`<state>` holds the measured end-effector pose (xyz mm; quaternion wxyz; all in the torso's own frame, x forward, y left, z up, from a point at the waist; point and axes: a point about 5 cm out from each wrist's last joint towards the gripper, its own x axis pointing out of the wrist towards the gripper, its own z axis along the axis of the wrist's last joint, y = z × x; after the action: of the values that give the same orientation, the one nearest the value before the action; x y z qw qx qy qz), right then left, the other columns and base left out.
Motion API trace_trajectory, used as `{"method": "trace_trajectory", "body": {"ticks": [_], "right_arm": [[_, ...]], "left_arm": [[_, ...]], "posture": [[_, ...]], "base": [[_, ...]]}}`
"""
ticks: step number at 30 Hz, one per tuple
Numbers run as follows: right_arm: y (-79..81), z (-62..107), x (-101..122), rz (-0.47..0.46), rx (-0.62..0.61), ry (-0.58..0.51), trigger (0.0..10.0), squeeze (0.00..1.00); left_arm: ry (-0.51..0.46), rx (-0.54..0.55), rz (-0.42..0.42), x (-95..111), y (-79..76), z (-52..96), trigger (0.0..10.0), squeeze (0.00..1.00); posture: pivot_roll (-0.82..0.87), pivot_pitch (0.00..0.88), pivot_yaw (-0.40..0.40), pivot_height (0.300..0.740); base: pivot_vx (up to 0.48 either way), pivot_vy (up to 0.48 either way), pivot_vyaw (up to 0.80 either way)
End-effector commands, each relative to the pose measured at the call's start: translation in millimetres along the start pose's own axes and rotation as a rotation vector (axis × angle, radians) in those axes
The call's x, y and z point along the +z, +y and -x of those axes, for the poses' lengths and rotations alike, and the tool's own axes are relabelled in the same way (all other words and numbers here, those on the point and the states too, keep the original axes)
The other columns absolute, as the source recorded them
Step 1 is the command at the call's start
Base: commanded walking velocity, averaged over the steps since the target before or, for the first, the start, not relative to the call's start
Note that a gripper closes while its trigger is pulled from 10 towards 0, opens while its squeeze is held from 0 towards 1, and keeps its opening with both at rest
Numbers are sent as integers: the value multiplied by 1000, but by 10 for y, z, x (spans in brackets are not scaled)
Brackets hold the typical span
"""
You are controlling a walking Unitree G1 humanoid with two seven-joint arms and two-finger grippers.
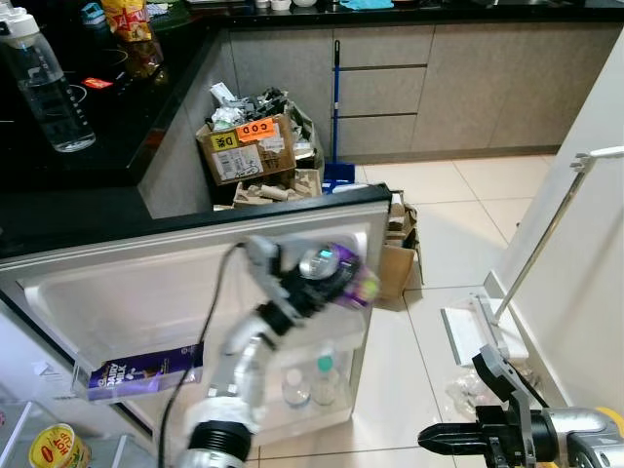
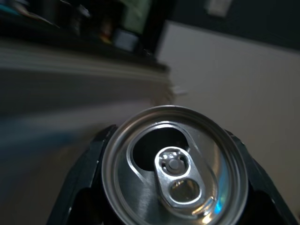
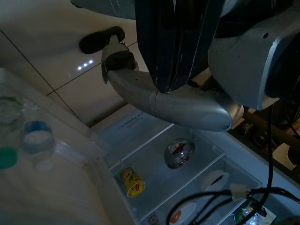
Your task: Restocking fridge
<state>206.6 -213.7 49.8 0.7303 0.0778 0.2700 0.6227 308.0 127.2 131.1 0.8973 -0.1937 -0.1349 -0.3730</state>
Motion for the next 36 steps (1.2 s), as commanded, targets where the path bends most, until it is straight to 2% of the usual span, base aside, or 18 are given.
{"method": "trace_trajectory", "body": {"ticks": [1, 2, 6, 7, 8, 11, 17, 24, 30, 34, 36], "right_arm": [[16, 0, 29, 20, 4, -6, 10000, 0], [17, 1, 30, 20, 4, -6, 10000, 0], [18, 4, 30, 20, 4, -6, 10000, 0], [18, 13, 29, 20, 3, -4, 10000, 0], [18, 15, 28, 20, 2, -2, 10000, 0], [15, 15, 29, 20, 0, -1, 10000, 0], [5, 25, 27, 24, -8, 10, 10000, 0], [1, 35, 40, 31, -15, 13, 10000, 0], [-2, 33, 47, 35, -17, 14, 10000, 0], [0, 31, 50, 37, -19, 11, 10000, 0], [2, 28, 48, 37, -20, 10, 10000, 0]], "left_arm": [[-37, -9, -2, 127, 56, 68, 10000, 0], [-33, -14, -13, 162, 89, 116, 10000, 0], [-21, -10, -28, 178, 120, 155, 10000, 0], [24, 19, -68, 165, 191, 237, 10000, 0], [40, 26, -81, 153, 207, 257, 10000, 0], [63, 34, -90, 109, 201, 258, 10000, 0], [152, 81, -116, -151, 115, 153, 10000, 0], [160, 92, -114, -343, -67, -54, 10000, 0], [153, 102, -135, -389, -133, -170, 10000, 0], [175, 120, -205, -418, -147, -232, 10000, 0], [200, 141, -279, -437, -139, -252, 10000, 0]], "posture": [[-121, 23, 1, 740], [-120, 27, 0, 740], [-120, 30, -2, 740], [-119, 33, -3, 740], [-119, 33, -3, 740], [-120, 34, -5, 740], [-123, 35, -9, 740], [-130, 38, -12, 740], [-132, 39, -12, 740], [-134, 42, -9, 740], [-133, 46, -4, 740]], "base": [[0, 0, 0], [0, 0, 0], [0, 0, 0], [0, 0, 0], [0, 0, 0], [0, 0, 0], [0, 0, 0], [0, 0, 0], [0, 0, 0], [0, 0, 0], [0, 0, 0]]}}
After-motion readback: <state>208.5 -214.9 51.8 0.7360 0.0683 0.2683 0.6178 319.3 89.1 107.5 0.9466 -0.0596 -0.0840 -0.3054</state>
